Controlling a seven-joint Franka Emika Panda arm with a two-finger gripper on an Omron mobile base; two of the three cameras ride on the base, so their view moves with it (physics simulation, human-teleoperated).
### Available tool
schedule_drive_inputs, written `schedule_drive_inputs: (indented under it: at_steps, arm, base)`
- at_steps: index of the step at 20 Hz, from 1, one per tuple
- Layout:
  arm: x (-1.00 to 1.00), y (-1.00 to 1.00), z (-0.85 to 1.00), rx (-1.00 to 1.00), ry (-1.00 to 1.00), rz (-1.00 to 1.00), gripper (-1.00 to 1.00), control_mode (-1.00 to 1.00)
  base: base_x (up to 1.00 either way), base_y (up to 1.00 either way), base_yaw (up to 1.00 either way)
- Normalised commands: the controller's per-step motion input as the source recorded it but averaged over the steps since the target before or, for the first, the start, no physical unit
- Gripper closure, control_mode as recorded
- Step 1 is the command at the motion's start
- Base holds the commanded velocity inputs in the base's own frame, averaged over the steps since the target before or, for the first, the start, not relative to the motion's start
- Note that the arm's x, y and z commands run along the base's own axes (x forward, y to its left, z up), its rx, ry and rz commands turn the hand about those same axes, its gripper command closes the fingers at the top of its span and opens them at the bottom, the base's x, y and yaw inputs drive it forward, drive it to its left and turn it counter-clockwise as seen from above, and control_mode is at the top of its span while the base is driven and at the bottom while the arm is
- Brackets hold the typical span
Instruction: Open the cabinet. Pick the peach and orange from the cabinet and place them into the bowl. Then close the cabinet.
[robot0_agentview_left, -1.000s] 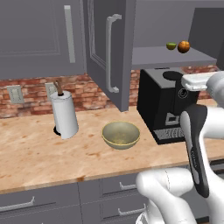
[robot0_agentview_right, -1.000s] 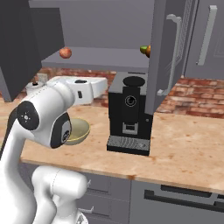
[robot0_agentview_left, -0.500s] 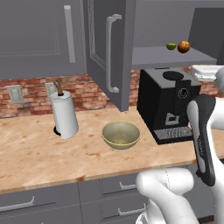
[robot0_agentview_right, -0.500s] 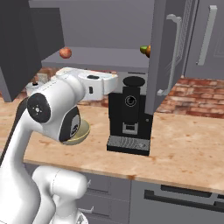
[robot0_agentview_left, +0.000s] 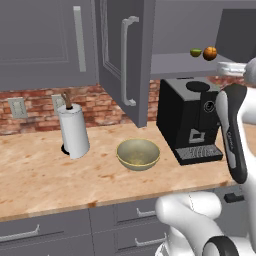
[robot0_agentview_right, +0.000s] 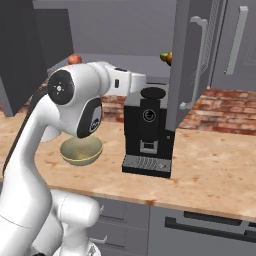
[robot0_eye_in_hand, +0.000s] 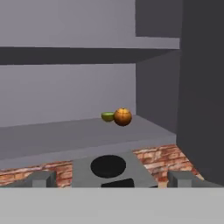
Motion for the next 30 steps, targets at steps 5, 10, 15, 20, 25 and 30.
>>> schedule_drive_inputs:
  at_steps: [5, 10, 15, 20, 25, 30]
  arm:
    - [0.54, -0.11, 0.0, 0.0, 0.11, 0.0, -1.0, -1.0]
    - [0.55, -0.1, 0.0, 0.0, 0.04, 0.0, -1.0, -1.0]
    - [0.49, -0.17, -0.02, 0.0, 0.0, 0.0, -1.0, -1.0]
    - [0.39, -0.34, -0.06, 0.0, 0.0, 0.0, -1.0, -1.0]
    - [0.38, -0.39, -0.09, 0.0, 0.0, 0.0, -1.0, -1.0]
    - [0.38, -0.1, -0.02, 0.0, 0.0, 0.0, -1.0, -1.0]
  base:
    - [0.0, 0.0, 0.0]
    - [0.0, 0.0, 0.0]
    - [0.0, 0.0, 0.0]
    - [0.0, 0.0, 0.0]
    - [0.0, 0.0, 0.0]
    - [0.0, 0.0, 0.0]
